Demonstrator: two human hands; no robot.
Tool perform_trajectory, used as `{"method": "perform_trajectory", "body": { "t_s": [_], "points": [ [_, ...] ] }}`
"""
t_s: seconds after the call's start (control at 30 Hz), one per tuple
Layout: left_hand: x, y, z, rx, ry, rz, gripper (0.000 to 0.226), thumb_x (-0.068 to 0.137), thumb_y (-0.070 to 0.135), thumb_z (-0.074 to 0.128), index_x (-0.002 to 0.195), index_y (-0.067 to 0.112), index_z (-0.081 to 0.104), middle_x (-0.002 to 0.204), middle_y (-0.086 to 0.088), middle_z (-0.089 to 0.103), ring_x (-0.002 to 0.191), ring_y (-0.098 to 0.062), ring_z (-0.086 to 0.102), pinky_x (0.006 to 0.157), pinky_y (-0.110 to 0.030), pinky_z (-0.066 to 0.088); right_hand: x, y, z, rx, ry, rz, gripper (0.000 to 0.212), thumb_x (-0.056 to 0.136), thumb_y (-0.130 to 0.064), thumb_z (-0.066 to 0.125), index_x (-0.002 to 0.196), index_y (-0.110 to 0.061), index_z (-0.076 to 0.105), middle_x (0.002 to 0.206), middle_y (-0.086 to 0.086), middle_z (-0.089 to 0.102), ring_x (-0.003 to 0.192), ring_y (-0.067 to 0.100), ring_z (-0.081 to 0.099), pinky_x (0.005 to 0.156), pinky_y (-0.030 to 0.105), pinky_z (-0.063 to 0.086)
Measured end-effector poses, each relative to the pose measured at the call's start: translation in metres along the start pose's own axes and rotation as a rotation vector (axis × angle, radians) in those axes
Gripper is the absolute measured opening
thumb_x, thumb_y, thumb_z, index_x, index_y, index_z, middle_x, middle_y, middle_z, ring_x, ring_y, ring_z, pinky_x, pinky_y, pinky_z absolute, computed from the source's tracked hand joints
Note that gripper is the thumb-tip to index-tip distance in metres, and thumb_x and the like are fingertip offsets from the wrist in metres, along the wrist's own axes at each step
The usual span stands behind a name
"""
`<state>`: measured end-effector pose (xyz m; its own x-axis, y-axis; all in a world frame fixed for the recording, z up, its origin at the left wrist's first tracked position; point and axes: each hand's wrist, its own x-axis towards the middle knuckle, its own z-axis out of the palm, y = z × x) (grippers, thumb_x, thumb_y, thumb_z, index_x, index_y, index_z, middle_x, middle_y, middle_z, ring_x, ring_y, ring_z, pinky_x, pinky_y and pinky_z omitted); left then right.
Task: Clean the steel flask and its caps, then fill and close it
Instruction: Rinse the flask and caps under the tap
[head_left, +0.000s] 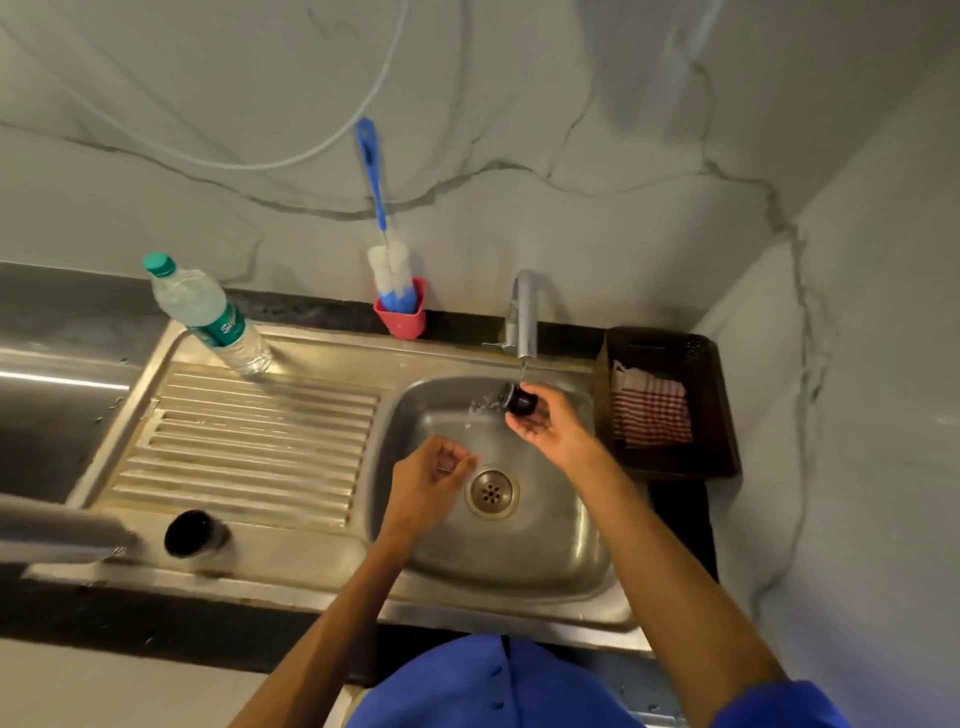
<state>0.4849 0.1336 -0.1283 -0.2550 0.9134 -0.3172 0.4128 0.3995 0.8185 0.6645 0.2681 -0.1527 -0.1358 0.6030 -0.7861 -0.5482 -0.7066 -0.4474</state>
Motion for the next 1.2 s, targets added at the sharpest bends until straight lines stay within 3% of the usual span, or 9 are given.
{"method": "perform_trajectory", "body": {
  "t_s": [0.1,0.2,0.27,0.4,0.47,0.6,0.87,1.03,1.2],
  "points": [
    [-0.002,-0.001,0.006,-0.008,0.0,-0.042,0.013,0.092,0.033,0.081,0.093,0.024,0.073,0.088,0.008,0.075,0.081,-0.006,0.07,0.066,-0.009,0.05,0.01,-0.002,-0.002,0.033,0.004,-0.024,0.021,0.091,-0.008,0.075,0.11,-0.005,0.066,0.114,0.02,0.068,0.112,0.035,0.064,0.103,0.048,0.054],
    [-0.002,-0.004,0.01,-0.013,-0.017,-0.069,0.013,0.091,0.034,0.081,0.092,0.025,0.073,0.086,0.007,0.076,0.08,-0.007,0.072,0.066,-0.012,0.051,0.018,-0.003,0.004,-0.102,0.003,-0.094,0.043,0.084,-0.004,0.08,0.125,-0.001,0.066,0.128,0.022,0.067,0.123,0.035,0.063,0.085,0.04,0.061],
    [-0.001,-0.007,0.011,-0.016,-0.026,-0.086,0.013,0.091,0.036,0.081,0.091,0.027,0.073,0.084,0.006,0.077,0.079,-0.008,0.073,0.07,-0.018,0.054,0.02,-0.002,0.007,-0.227,-0.026,-0.12,0.042,0.083,-0.003,0.081,0.122,-0.002,0.066,0.13,0.024,0.066,0.12,0.034,0.065,0.08,0.036,0.062],
    [-0.001,-0.01,0.008,-0.046,-0.009,-0.111,0.011,0.091,0.035,0.08,0.09,0.027,0.073,0.082,0.005,0.078,0.078,-0.007,0.074,0.071,-0.018,0.053,0.011,-0.008,0.001,-0.394,-0.012,-0.062,0.04,0.092,-0.042,0.074,0.117,-0.01,0.067,0.099,0.016,0.073,0.078,0.02,0.07,0.062,0.028,0.058],
    [-0.003,-0.009,0.008,-0.066,-0.017,-0.115,0.01,0.092,0.033,0.08,0.09,0.025,0.074,0.081,0.004,0.078,0.076,-0.007,0.075,0.073,-0.019,0.054,0.016,-0.015,0.002,-0.481,0.113,-0.053,0.05,0.094,-0.058,0.064,0.111,-0.011,0.07,0.073,0.007,0.069,0.051,0.01,0.055,0.044,0.02,0.043],
    [-0.007,-0.008,0.01,-0.107,-0.062,-0.13,0.011,0.094,0.033,0.079,0.094,0.023,0.074,0.085,0.003,0.079,0.08,-0.011,0.077,0.08,-0.029,0.061,0.018,-0.024,0.023,-0.453,0.156,-0.014,0.06,0.098,-0.066,0.05,0.1,-0.009,0.07,0.064,0.0,0.059,0.041,0.005,0.038,0.034,0.018,0.028],
    [-0.01,-0.012,0.018,-0.183,-0.092,-0.2,0.011,0.096,0.032,0.077,0.097,0.02,0.074,0.087,0.002,0.08,0.083,-0.014,0.078,0.09,-0.043,0.064,0.023,-0.009,-0.008,-0.019,-0.285,0.22,0.06,0.102,-0.059,0.04,0.078,-0.009,0.064,0.043,-0.005,0.039,0.028,0.009,0.03,0.028,0.022,0.025],
    [-0.012,-0.013,0.019,-0.204,-0.117,-0.213,0.012,0.097,0.03,0.076,0.099,0.018,0.074,0.09,0.003,0.081,0.082,-0.014,0.079,0.088,-0.04,0.064,0.023,-0.006,-0.006,-0.171,-0.184,0.116,0.062,0.096,-0.065,0.049,0.082,-0.008,0.07,0.049,-0.001,0.045,0.035,0.01,0.036,0.034,0.02,0.028],
    [-0.008,-0.007,0.016,-0.299,-0.096,-0.285,0.014,0.1,0.028,0.072,0.104,0.015,0.074,0.091,0.004,0.081,0.087,-0.015,0.079,0.083,-0.034,0.062,0.02,-0.012,0.013,-0.352,-0.038,-0.085,0.042,0.09,-0.043,0.076,0.118,-0.013,0.069,0.086,0.007,0.07,0.069,0.017,0.067,0.06,0.028,0.057]
  ]
}}
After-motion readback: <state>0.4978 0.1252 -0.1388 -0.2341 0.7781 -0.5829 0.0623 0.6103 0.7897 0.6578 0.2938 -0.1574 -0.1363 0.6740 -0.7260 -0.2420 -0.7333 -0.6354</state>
